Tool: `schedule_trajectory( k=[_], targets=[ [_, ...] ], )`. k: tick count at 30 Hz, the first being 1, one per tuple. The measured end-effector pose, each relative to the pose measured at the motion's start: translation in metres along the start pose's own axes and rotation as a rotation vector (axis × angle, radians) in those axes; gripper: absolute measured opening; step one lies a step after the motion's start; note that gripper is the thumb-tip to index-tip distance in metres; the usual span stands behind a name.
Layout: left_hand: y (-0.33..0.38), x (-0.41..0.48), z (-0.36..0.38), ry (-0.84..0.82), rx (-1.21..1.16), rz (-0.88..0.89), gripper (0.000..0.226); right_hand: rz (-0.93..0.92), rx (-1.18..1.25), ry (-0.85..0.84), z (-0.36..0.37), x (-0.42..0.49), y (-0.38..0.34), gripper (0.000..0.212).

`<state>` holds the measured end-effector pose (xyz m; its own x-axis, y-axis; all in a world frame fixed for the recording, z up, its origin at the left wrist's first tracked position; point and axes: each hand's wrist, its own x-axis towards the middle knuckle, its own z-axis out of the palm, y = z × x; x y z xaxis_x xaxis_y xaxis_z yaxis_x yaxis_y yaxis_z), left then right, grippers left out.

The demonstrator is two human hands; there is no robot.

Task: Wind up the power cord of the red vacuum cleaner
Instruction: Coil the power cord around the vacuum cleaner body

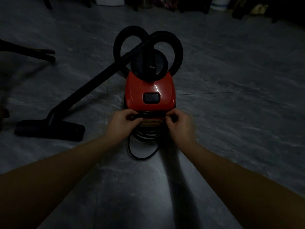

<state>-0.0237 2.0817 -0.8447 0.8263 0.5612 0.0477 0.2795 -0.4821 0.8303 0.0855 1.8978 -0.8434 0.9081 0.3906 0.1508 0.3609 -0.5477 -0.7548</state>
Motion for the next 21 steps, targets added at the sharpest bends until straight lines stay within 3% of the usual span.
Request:
schedule_trajectory(
  k=[5,12,17,21],
  targets=[
    [-0.004,-0.012,0.003,0.068,0.275,0.277,0.038,0.043,0.022,-0.016,0.001,0.003,-0.001,0.007],
    [-0.002,-0.021,0.012,0.031,0.265,0.294,0.043,0.046,-0.006,-0.011,0.002,0.002,-0.002,0.009],
    [0.005,-0.017,0.01,0.101,0.184,0.22,0.031,0.04,0.009,-0.018,0.002,0.001,0.0,0.009],
    [0.006,-0.005,-0.002,0.052,0.16,0.18,0.027,0.047,0.005,-0.021,0.001,-0.003,0.002,0.013]
  ],
)
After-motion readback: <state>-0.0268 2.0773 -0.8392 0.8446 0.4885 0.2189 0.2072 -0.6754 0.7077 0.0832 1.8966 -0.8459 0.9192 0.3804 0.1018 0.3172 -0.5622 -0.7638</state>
